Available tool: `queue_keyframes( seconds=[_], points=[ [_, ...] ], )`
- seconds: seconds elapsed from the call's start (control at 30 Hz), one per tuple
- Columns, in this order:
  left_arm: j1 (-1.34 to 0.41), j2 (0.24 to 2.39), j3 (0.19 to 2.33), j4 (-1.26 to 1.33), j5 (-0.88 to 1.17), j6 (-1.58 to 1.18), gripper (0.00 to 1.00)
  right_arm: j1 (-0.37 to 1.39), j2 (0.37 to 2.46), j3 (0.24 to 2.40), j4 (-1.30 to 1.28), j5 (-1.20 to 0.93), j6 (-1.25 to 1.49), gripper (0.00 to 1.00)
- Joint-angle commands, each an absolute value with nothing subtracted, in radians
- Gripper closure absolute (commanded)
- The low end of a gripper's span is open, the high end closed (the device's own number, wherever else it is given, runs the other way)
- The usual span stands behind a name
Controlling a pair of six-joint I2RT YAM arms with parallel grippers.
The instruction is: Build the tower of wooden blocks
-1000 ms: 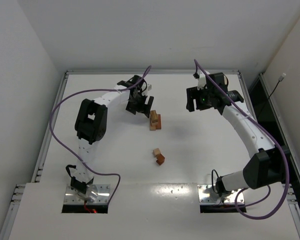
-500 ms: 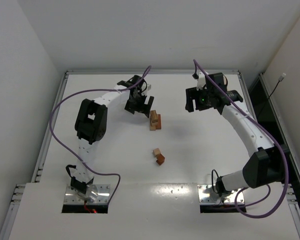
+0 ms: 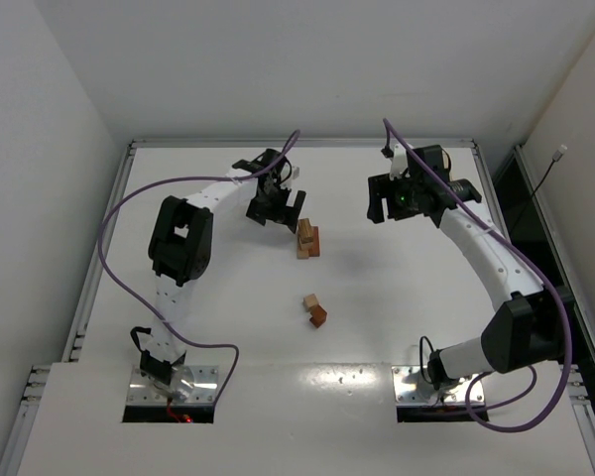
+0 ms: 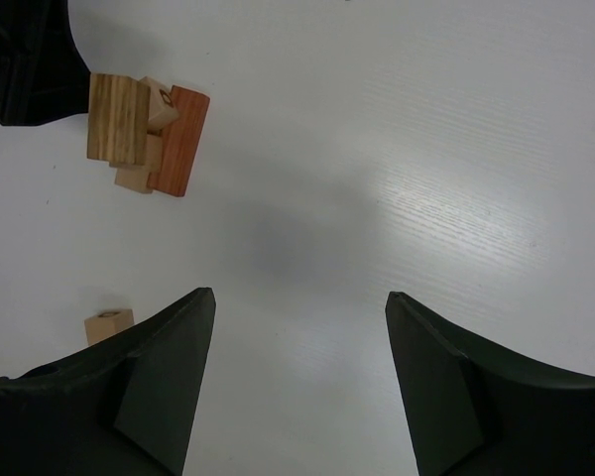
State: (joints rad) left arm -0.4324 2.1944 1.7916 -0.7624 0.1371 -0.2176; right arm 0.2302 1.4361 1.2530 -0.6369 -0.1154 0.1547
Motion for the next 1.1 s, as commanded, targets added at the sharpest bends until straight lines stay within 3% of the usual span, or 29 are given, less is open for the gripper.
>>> queue_keyframes(
  seconds=[0.0, 0.83, 1.07],
  points=[
    [-0.439, 2.197, 1.844, -0.758, 0.135, -0.215, 0.01, 0.225, 1.437, 1.244, -0.617, -0.132, 0.167, 0.33],
    [-0.437, 2.187, 1.832, -0.758, 0.138, -0.228, 0.01, 0.225, 1.447, 1.244, -0.598, -0.141, 0.167, 0.33],
    [-0.35, 2.047, 1.714, -0.749, 0.061, -0.262, 0.01, 0.238, 1.456, 1.244, -0.598, -0.164, 0.146, 0.33]
  ],
)
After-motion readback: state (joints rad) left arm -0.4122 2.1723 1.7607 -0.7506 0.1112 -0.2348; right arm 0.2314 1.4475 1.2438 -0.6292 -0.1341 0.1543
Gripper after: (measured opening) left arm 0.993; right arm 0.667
